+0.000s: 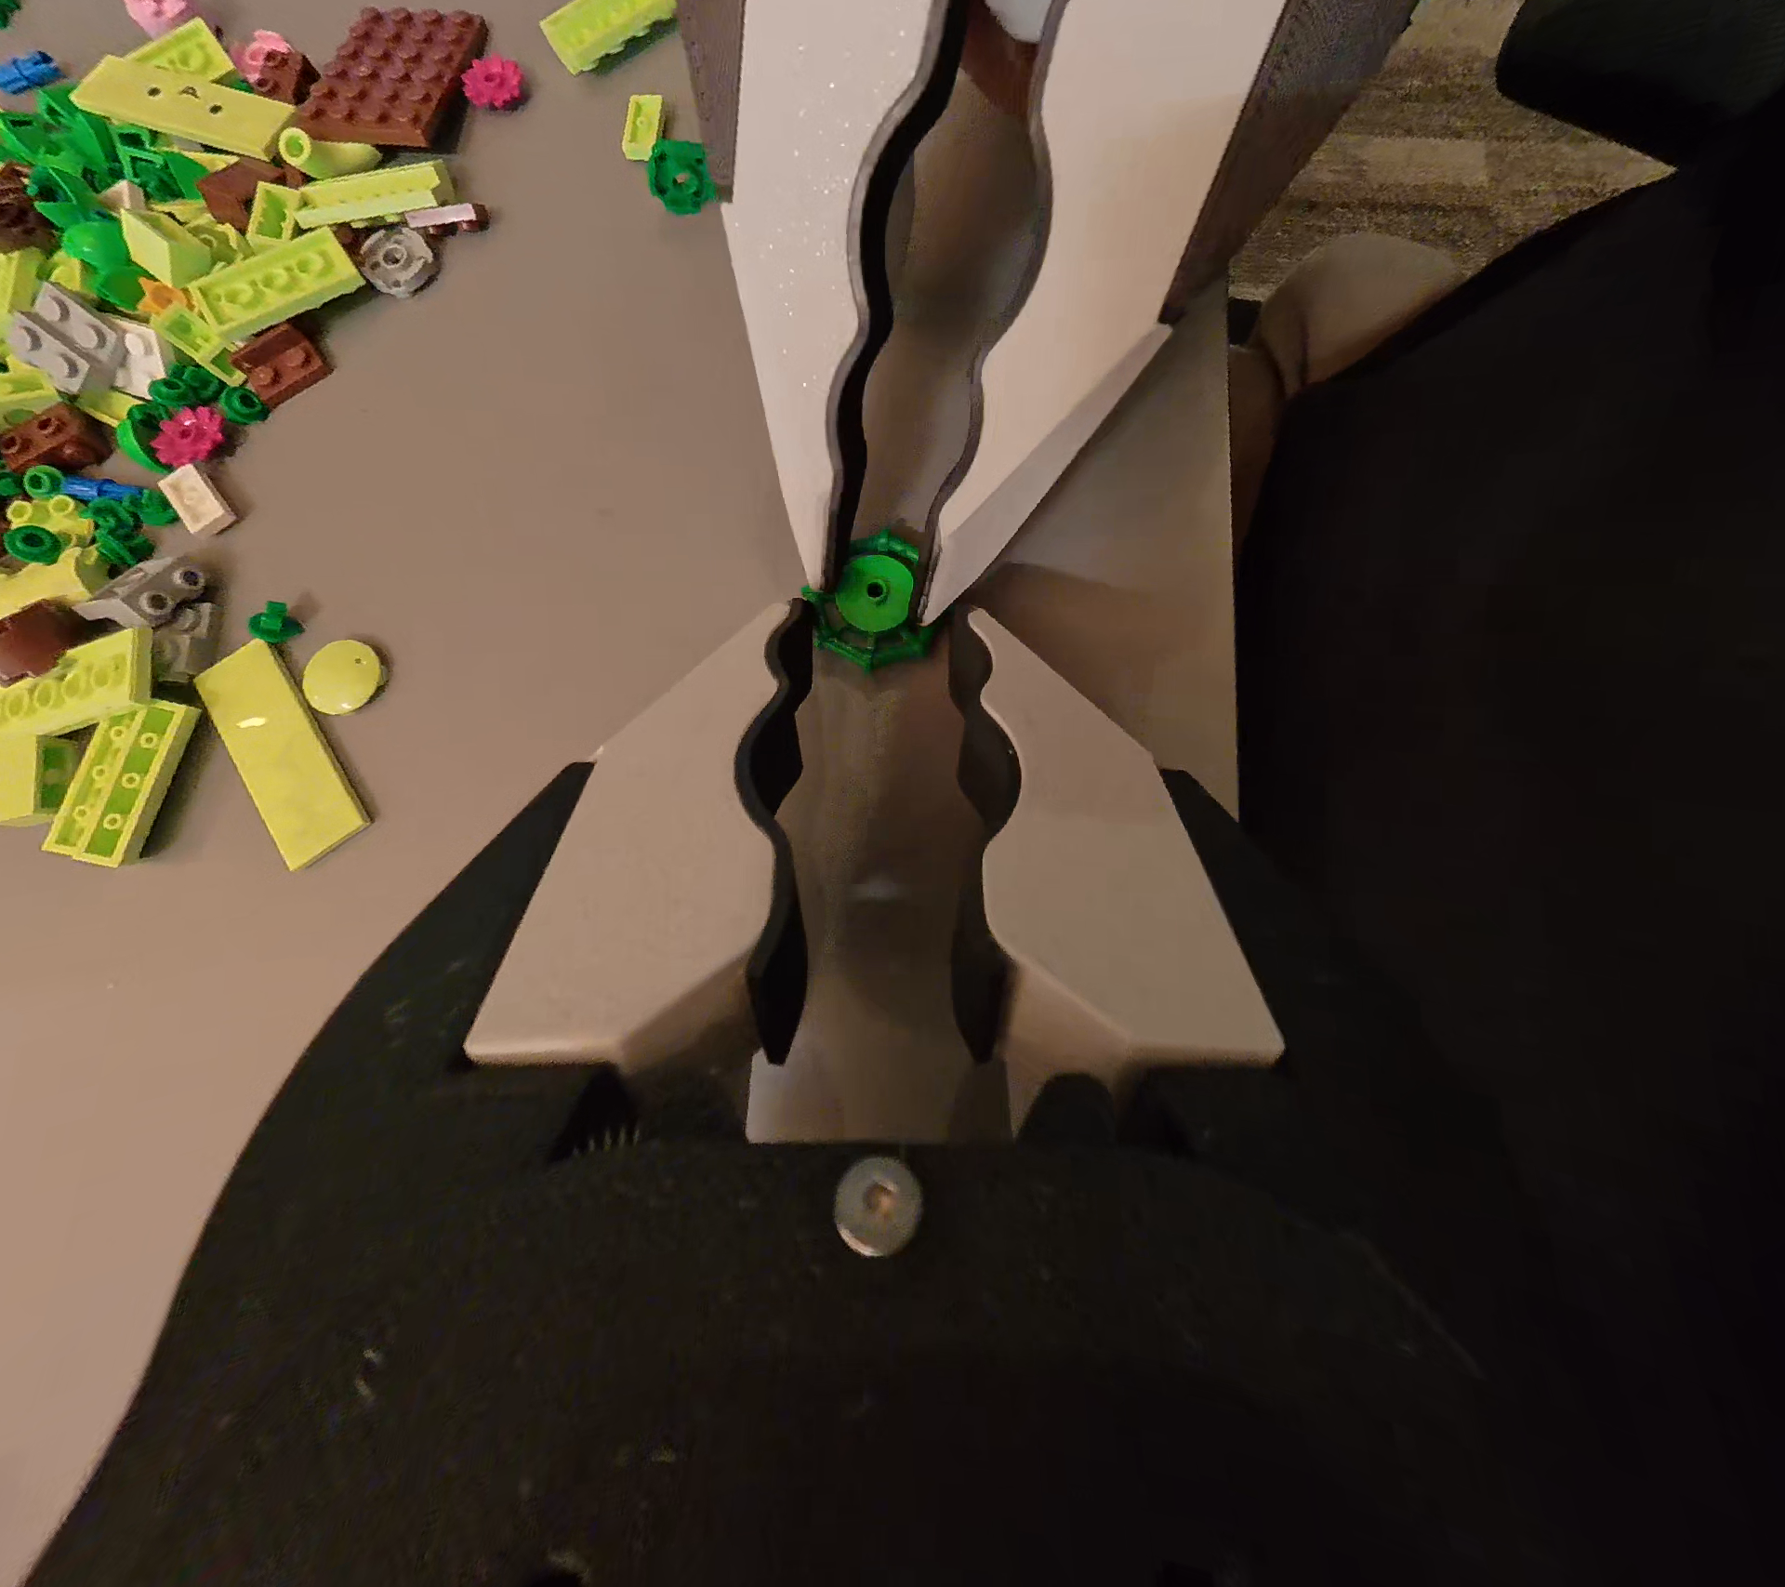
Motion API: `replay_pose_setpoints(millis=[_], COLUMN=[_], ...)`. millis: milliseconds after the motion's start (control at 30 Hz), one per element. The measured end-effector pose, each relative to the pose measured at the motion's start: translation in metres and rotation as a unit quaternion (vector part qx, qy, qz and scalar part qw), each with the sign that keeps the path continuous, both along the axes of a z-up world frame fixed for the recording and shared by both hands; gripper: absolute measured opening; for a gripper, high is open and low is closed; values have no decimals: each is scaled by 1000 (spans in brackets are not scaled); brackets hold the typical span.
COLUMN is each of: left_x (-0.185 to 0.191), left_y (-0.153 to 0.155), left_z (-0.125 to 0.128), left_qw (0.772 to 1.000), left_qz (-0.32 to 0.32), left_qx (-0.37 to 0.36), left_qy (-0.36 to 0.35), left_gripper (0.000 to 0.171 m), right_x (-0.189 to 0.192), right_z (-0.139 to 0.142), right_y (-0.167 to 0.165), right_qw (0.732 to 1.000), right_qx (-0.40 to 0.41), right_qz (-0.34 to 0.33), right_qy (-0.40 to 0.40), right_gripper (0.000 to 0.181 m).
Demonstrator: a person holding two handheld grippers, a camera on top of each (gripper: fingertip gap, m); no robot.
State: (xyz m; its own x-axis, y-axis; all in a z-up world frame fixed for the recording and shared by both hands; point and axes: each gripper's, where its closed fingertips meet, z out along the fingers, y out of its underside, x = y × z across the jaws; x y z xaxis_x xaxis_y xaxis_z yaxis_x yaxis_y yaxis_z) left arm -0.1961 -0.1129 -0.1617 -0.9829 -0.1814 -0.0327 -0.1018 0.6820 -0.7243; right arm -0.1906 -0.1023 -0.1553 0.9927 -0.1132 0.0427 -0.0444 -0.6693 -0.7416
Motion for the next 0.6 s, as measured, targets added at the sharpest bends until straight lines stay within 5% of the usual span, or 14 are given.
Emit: replay_pose_setpoints(millis=[600], left_x=[0], left_y=[0], left_z=[-1], left_qw=[1000], left_qz=[4], left_qx=[4], left_qy=[-12], left_gripper=[26], right_x=[-1], right_z=[-3], right_y=[-1], right_qw=[991], right_qx=[-50], right_qz=[-101], right_qy=[66], right_gripper=[12])
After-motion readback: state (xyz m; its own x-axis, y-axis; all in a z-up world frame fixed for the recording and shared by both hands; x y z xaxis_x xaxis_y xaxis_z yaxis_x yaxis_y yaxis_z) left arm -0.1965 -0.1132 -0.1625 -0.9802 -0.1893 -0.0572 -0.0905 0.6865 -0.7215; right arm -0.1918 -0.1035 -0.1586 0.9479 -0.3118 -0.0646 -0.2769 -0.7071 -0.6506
